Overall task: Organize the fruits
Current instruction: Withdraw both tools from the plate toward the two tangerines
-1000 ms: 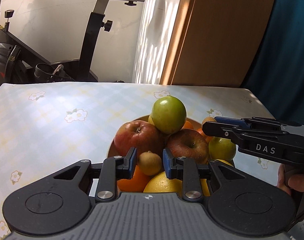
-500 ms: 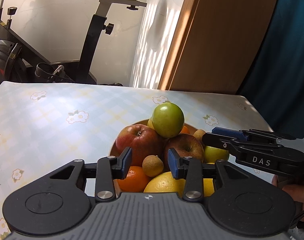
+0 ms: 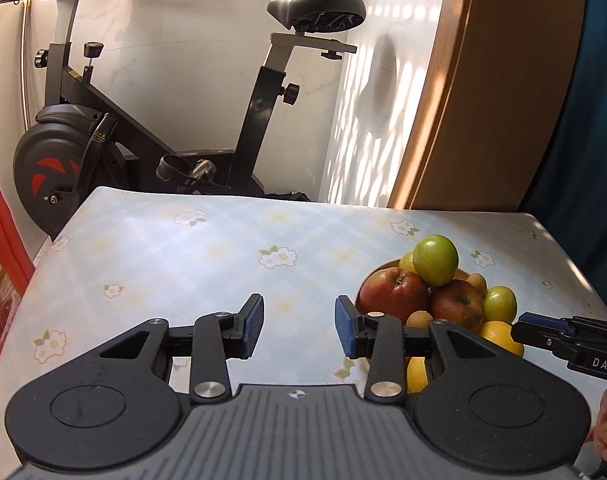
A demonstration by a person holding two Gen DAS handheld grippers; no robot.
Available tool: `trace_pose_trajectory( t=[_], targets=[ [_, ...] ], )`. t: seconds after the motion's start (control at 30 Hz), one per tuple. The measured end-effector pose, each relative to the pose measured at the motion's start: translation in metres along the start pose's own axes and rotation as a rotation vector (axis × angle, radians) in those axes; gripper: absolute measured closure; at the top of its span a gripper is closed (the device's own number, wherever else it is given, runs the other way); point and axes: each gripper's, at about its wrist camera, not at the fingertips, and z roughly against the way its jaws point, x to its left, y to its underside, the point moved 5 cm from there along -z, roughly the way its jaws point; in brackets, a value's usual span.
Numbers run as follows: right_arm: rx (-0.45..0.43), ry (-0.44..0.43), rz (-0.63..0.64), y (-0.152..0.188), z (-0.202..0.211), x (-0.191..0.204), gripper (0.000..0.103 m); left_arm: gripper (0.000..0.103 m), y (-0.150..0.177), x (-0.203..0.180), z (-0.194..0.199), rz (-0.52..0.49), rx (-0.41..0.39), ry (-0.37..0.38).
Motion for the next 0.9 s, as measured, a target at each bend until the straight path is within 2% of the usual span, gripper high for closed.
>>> trace_pose_trajectory(
  t=[0.17, 0.33, 0.6, 0.9],
  targets=[
    [0.015, -0.011, 0.002, 0.022, 0.007, 0.024, 0.075, 0.062, -0.006, 0.023, 0.013, 0.023, -0.021, -0.043],
    [0.056, -0.024, 0.011, 0.043, 0.003, 0.046, 0.074, 0.062, 0.003, 0.023, 0.016, -0.005, -0.014, -0.043],
    [0.162, -0.045, 0.053, 0.06, -0.006, 0.066, 0.068, 0.061, 0.028, -0.001, 0.016, -0.139, -0.009, -0.006],
    [0.239, -0.059, 0.113, 0.067, -0.017, 0.076, 0.068, 0.058, 0.04, -0.005, 0.014, -0.101, 0.003, 0.033]
  ],
)
